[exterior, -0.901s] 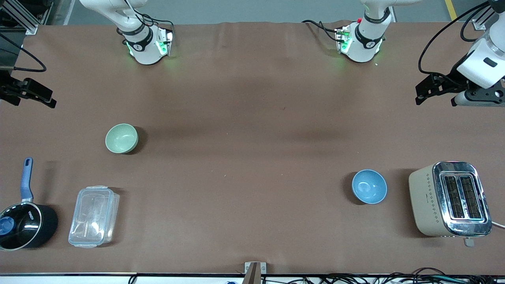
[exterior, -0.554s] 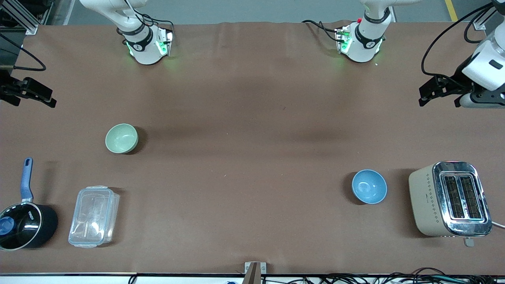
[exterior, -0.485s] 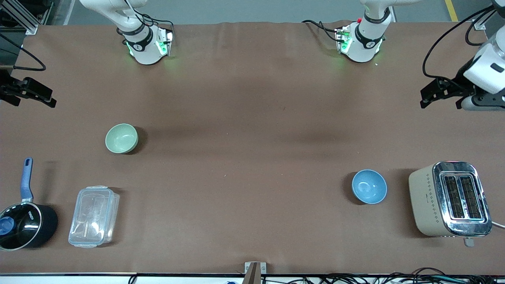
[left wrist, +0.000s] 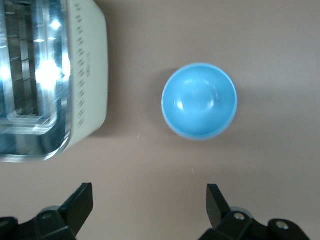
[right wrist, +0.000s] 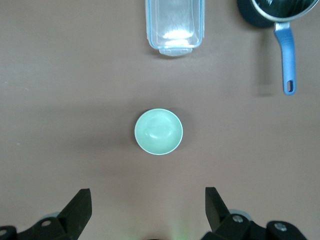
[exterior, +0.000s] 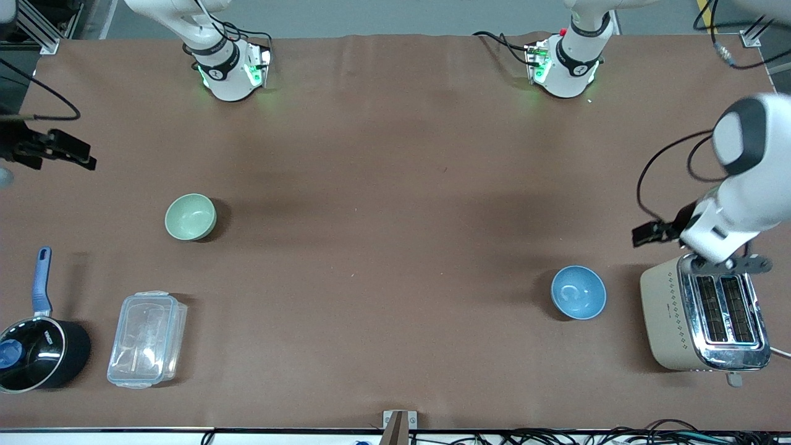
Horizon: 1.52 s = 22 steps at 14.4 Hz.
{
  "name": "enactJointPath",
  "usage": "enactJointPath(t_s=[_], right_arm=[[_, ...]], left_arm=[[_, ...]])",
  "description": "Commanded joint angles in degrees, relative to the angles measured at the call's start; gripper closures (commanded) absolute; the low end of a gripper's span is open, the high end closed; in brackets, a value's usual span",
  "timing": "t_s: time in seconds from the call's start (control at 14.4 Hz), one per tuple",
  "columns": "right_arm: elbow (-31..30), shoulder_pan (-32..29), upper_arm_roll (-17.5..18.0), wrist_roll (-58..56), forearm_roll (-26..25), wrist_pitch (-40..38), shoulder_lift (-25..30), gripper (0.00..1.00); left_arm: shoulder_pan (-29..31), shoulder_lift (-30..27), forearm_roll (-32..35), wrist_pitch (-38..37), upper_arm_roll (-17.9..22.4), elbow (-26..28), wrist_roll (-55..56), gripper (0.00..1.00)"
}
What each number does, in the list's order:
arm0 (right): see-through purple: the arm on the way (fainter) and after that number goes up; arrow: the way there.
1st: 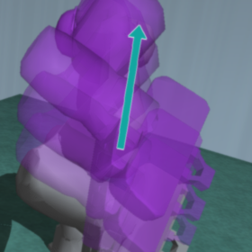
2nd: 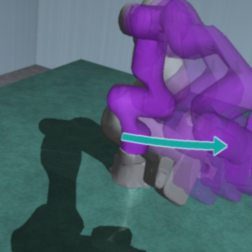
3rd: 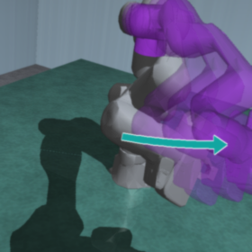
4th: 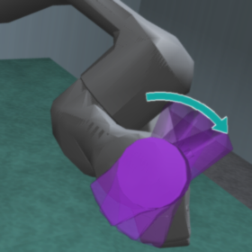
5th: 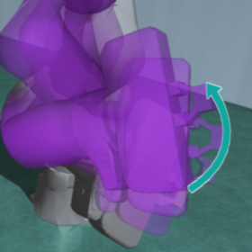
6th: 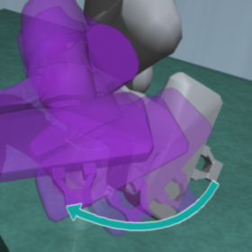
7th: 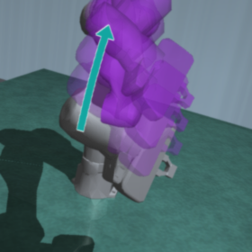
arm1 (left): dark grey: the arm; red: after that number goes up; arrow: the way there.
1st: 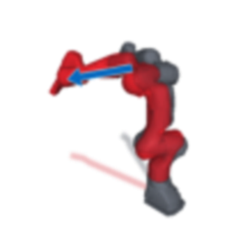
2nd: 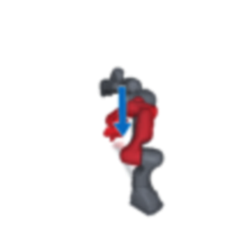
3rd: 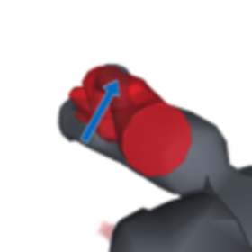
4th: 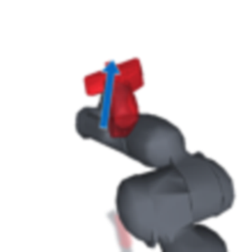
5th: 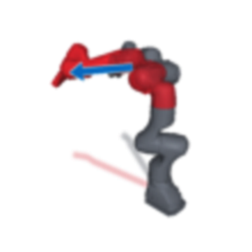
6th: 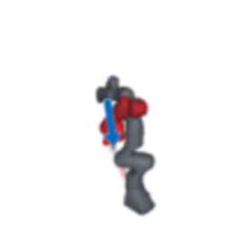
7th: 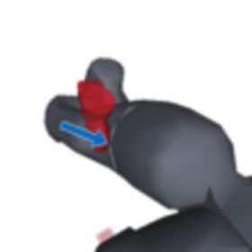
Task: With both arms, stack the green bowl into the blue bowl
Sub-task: 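Reach the right gripper to the green bowl while the left gripper reaches the blue bowl, then grasp the green bowl with the right gripper while the left gripper grasps the blue bowl, then slide the blue bowl with the left gripper while the right gripper lifts the green bowl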
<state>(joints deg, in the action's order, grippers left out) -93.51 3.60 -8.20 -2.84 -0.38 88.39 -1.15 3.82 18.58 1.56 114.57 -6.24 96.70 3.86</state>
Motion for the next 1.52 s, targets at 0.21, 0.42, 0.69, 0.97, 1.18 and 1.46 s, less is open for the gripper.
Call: enactJointPath(t_s=[0.21, 0.42, 0.69, 0.97, 1.18, 1.46], right_arm=[[-31.9, -0.8, -1.4, -1.3, -2.4, 29.2, 4.9, 0.0], [-45.3, -0.9, -2.7, -1.3, -2.5, 48.5, 4.4, 0.0], [-52.1, -1.1, -3.7, -1.3, -2.5, 66.0, -2.6, 0.0], [-55.8, -1.1, -4.3, -1.0, -2.5, 78.9, -9.6, 0.04], [-55.8, -0.9, -4.2, -0.8, -2.4, 78.7, -9.7, 0.18], [-55.7, -0.8, -4.2, -0.2, -2.4, 78.5, -9.7, 0.62]], left_arm=[[-0.7, 12.5, 1.1, 10.5, -0.1, -1.2, 2.9, 0.0], [-0.7, 15.8, 1.2, 13.0, -0.1, -1.1, 2.8, 0.15], [-0.9, 18.2, 1.1, 15.2, -0.1, -1.4, 2.9, 0.59], [-0.8, 19.3, 1.1, 16.9, -0.3, -1.3, 3.0, 0.93], [-0.8, 17.9, 0.5, 16.2, -1.4, -1.6, 3.2, 1.0], [-0.9, 15.4, 0.4, 10.0, -11.8, -3.5, 17.5, 1.0]])
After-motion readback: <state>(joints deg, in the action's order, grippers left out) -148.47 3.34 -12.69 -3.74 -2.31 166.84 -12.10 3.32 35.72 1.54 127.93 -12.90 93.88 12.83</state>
